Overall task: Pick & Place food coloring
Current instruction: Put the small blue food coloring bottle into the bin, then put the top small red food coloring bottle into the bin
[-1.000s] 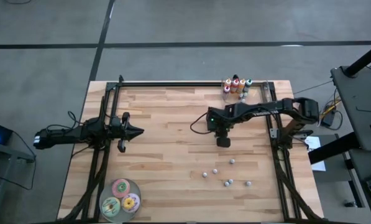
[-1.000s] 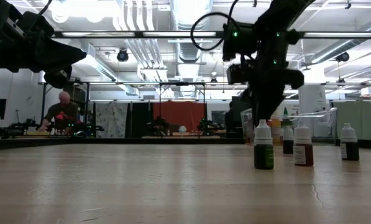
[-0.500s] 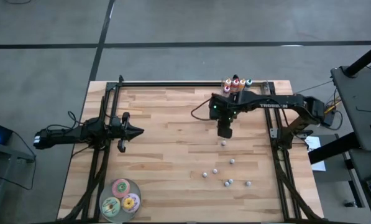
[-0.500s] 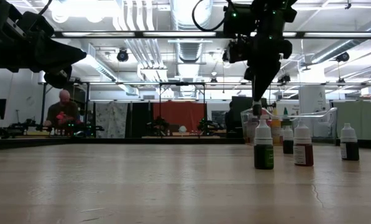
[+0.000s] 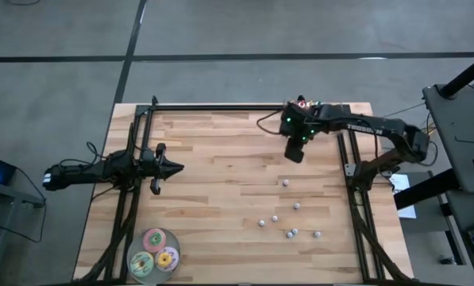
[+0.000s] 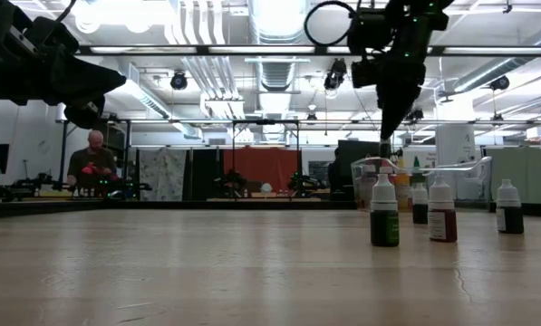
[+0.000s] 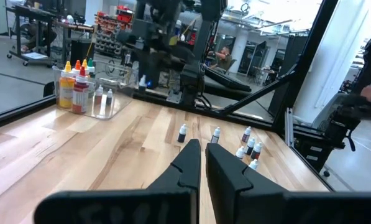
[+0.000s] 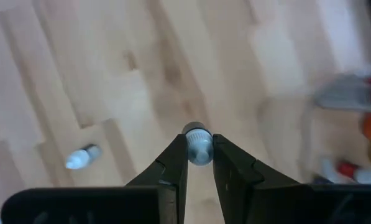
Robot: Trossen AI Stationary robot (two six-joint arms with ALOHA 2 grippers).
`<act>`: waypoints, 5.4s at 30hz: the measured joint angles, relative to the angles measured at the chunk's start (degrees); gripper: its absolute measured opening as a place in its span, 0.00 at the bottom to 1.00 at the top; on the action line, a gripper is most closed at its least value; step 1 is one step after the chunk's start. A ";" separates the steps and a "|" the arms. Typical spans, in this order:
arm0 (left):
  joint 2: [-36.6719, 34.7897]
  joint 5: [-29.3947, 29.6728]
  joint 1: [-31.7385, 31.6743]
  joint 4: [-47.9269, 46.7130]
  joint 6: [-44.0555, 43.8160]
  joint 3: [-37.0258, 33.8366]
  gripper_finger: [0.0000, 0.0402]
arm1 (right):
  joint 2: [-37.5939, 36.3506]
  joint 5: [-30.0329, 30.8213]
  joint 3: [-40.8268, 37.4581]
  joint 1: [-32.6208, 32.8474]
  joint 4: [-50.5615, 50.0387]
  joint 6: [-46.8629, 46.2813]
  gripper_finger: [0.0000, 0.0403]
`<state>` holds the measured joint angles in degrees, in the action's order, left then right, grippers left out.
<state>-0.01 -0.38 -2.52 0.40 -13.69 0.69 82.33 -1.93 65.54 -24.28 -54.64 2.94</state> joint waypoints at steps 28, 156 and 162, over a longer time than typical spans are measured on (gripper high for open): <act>0.00 0.02 0.00 0.00 -0.02 0.02 0.00 | -6.63 6.80 -3.55 -19.17 -3.21 -16.49 0.13; 0.00 0.00 0.00 0.00 -0.02 0.00 0.00 | -1.11 10.88 -21.01 -28.26 18.84 -33.80 0.30; 0.00 0.02 0.00 0.00 0.00 0.00 0.00 | -3.75 10.90 -21.01 -28.25 17.98 -32.55 0.33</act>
<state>-0.01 -0.37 -2.52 0.40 -13.70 0.69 78.58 8.97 44.53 -52.53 -36.66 -29.61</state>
